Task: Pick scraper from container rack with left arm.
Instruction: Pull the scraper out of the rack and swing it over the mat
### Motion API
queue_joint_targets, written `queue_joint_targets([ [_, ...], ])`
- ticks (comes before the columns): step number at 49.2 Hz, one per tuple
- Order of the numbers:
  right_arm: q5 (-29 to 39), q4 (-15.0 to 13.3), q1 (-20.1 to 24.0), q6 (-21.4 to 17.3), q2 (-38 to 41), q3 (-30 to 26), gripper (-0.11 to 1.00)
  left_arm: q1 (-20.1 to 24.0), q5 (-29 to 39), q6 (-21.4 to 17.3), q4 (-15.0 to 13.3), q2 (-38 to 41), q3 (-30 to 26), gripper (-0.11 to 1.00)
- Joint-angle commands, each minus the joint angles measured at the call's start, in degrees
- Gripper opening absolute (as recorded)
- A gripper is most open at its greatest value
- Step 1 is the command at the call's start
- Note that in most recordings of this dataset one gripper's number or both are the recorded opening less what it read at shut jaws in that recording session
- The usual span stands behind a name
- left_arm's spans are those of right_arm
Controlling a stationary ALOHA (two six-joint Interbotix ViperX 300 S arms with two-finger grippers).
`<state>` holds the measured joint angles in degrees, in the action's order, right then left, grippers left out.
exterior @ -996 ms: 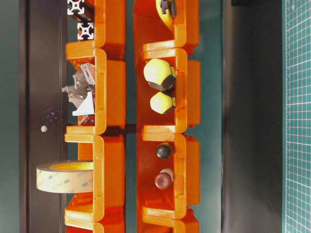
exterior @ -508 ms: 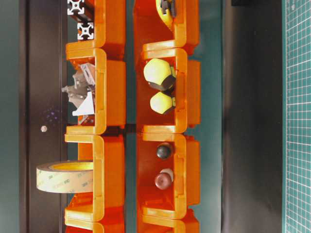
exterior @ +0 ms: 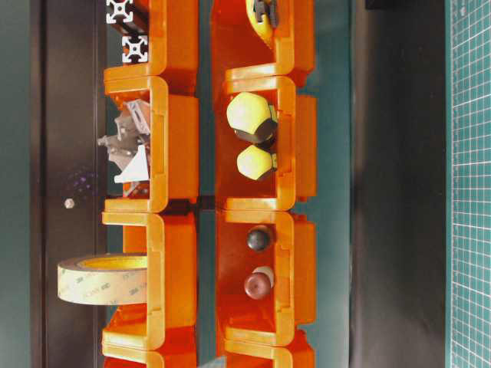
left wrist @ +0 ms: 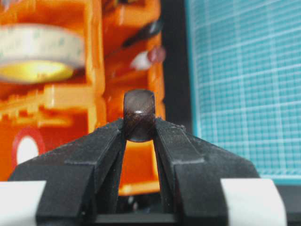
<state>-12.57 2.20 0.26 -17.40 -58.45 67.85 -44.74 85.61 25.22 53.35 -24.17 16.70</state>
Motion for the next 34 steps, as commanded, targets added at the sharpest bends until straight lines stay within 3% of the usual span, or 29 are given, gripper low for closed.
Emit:
queue_joint_targets([
  [1, -0.18, 0.18, -0.09, -0.09, 0.44, -0.62, -0.01, -1.85, -2.20, -0.70, 0.35, 1.67, -4.31, 0.20],
  [8, -0.18, 0.62, 0.00, -0.09, 0.35, -0.62, -0.01, -2.29, -9.84, -2.90, 0.35, 6.24, -6.06, 0.20],
  [16, -0.09, 2.29, 0.00, -0.09, 0.35, -0.62, -0.01, -0.62, -16.96, -8.09, 0.44, 11.60, -5.01, 0.20],
  [28, 2.29, 8.26, 0.00, -0.09, 0.09, -0.79, -0.01, 5.27, -29.79, -17.40, 0.44, 18.37, -1.85, 0.20],
  [34, 3.43, 9.76, 0.00, -0.18, -0.18, -1.05, -0.01, 9.67, -37.00, -19.25, 0.44, 19.16, 2.64, 0.20],
])
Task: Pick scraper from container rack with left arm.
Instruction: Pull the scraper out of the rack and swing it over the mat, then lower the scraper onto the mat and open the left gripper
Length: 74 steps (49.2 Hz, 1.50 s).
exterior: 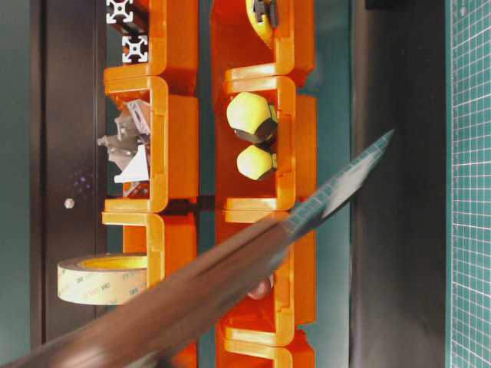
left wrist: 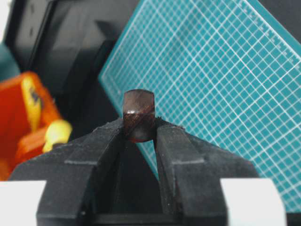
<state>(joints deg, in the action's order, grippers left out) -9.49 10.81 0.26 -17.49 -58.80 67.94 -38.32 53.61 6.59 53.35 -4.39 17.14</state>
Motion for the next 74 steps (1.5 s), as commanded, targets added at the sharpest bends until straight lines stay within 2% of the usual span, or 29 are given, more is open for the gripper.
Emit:
queue_joint_targets([
  [1, 0.44, 1.32, 0.00, 0.00, 0.18, -1.32, -0.01, 3.96, -6.24, -0.62, 0.44, -0.79, 3.16, 0.20],
  [10, 0.70, 1.93, 0.00, 0.00, 0.00, -2.20, -0.01, 10.20, -16.79, -0.97, 0.44, -2.72, 9.84, 0.20],
  [22, 0.79, 2.02, 0.00, 0.00, 0.00, -2.72, -0.01, 17.40, -23.91, -2.02, 0.44, -2.64, 12.22, 0.20],
  [29, 0.70, 1.93, 0.00, 0.00, 0.26, -2.64, -0.01, 18.90, -24.52, -1.85, 0.44, -1.93, 12.74, 0.20],
  [42, 0.79, 2.02, 0.00, 0.00, 0.26, -2.55, -0.01, 18.90, -27.25, 0.09, 0.44, -0.35, 14.06, 0.20],
  [47, 0.79, 1.93, 0.00, 0.00, 0.26, -2.55, -0.01, 18.98, -27.95, 2.99, 0.44, -0.09, 13.71, 0.20],
  [57, 0.79, 2.02, 0.00, 0.00, 0.26, -2.64, -0.01, 18.98, -27.07, 12.13, 0.44, -0.09, 14.24, 0.20],
  [64, 0.79, 1.93, 0.00, 0.00, 0.35, -2.55, -0.01, 18.98, -29.09, 16.00, 0.44, -0.26, 15.73, 0.21],
  [65, 0.79, 2.02, 0.00, 0.09, 0.35, -2.55, -0.01, 19.07, -29.53, 16.35, 0.35, -0.26, 16.00, 0.22],
  [71, 0.79, 1.93, 0.00, 0.00, 0.35, -2.55, -0.01, 18.90, -30.41, 18.98, 0.26, -0.35, 17.05, 0.58],
  [74, 0.79, 1.93, 0.00, 0.00, 0.35, -2.55, -0.01, 18.81, -30.15, 21.62, 0.18, -0.35, 17.31, 0.74],
])
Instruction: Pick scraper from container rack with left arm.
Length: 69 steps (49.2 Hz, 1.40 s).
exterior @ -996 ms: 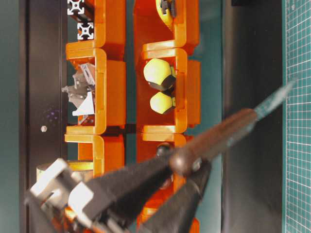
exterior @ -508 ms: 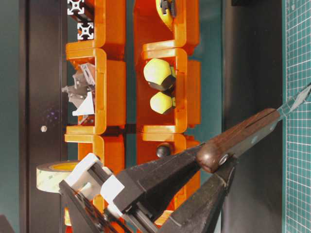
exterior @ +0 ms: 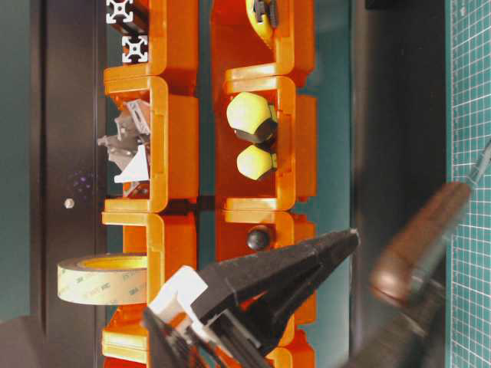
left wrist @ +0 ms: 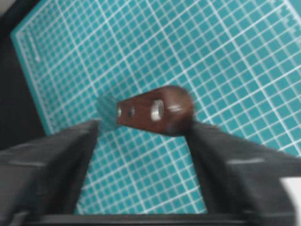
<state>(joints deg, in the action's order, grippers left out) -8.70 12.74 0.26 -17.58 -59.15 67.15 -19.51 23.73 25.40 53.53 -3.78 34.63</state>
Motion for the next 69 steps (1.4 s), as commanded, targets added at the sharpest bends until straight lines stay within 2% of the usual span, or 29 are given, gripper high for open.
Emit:
queue_joint_targets([
  [1, 0.00, 0.09, 0.00, 0.18, 0.70, -1.76, -0.01, 0.00, -0.26, 3.87, 0.00, -0.97, 0.00, 0.79],
  [6, 0.00, 0.00, -0.09, 0.09, 0.70, -1.76, -0.01, 0.00, -0.26, 10.28, 0.00, -1.41, 0.70, 0.91],
  [14, 0.70, 0.09, 0.00, 0.09, 0.70, -1.76, -0.01, -1.41, -0.62, 22.68, -0.09, -2.64, 0.88, 0.91],
  [26, 2.46, 0.09, 0.00, 0.18, 0.70, -1.58, -0.01, -4.04, -0.70, 43.86, -0.09, -5.19, 2.99, 0.91],
  [30, 2.46, 0.09, 0.00, 0.18, 0.70, -1.41, -0.01, -4.22, -0.70, 49.13, -0.09, -5.98, 4.75, 0.91],
  [34, 2.46, 0.09, 0.00, 0.18, 0.70, -1.23, -0.01, -4.22, -0.70, 52.65, -0.09, -7.03, 6.42, 0.91],
  [39, 2.29, 0.00, 0.00, 0.18, 0.70, -1.23, -0.01, -4.31, -0.97, 54.93, -0.09, -8.53, 7.73, 0.91],
  [44, 2.29, 0.00, 0.00, 0.26, 0.53, -1.23, -0.01, -4.31, -1.76, 55.63, -0.09, -11.43, 9.14, 0.91],
  [54, 2.29, -0.18, 0.00, 0.44, 0.09, -1.41, -0.01, -4.48, -1.85, 56.51, -0.09, -22.76, 12.30, 0.91],
  [69, 2.11, -0.79, 0.00, 0.70, -0.53, -1.58, -0.01, -4.66, -1.05, 50.98, 0.00, -46.05, 19.60, 0.91],
])
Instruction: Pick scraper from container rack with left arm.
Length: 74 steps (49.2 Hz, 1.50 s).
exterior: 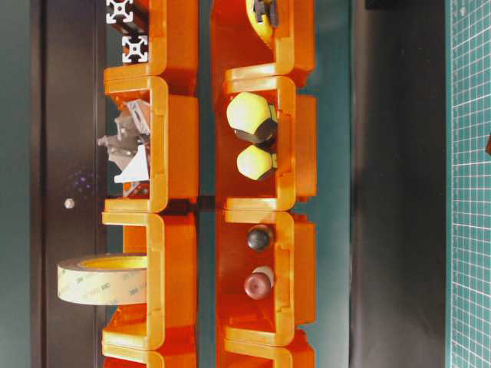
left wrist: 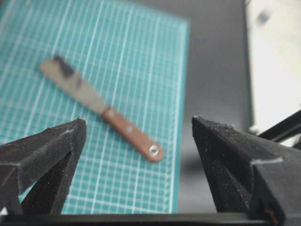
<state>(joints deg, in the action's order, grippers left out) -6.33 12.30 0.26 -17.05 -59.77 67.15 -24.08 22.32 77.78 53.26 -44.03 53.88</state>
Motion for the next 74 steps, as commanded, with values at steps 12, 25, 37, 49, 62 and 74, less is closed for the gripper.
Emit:
queue_joint_targets([
  [12, 0.00, -1.23, -0.35, 0.35, -0.70, -1.67, -0.01, -0.09, 3.87, -5.80, 0.26, -16.08, 2.55, 0.91],
  [25, 0.00, -1.41, -0.35, 0.35, -0.79, -1.67, -0.01, -0.18, 4.22, -6.59, 0.26, -15.12, 3.08, 0.90],
  [37, 1.05, -1.32, -0.53, 0.35, -0.79, -1.58, -0.01, -0.18, 4.22, -7.65, 0.26, -15.47, 3.16, 0.90],
  [49, 1.49, -1.41, -0.53, 0.35, -1.49, -1.76, -0.01, -0.35, 4.22, -11.87, 0.26, -18.98, 2.55, 0.90],
  [62, 1.49, -2.37, -0.53, 1.14, -1.85, -2.02, -0.01, -0.35, 4.39, -14.24, 0.26, -20.57, 2.37, 0.89],
  [74, 1.85, -4.48, 0.79, 3.25, -1.85, -2.64, -0.01, -0.35, 5.98, -14.06, 0.26, -21.88, 2.29, 0.89],
])
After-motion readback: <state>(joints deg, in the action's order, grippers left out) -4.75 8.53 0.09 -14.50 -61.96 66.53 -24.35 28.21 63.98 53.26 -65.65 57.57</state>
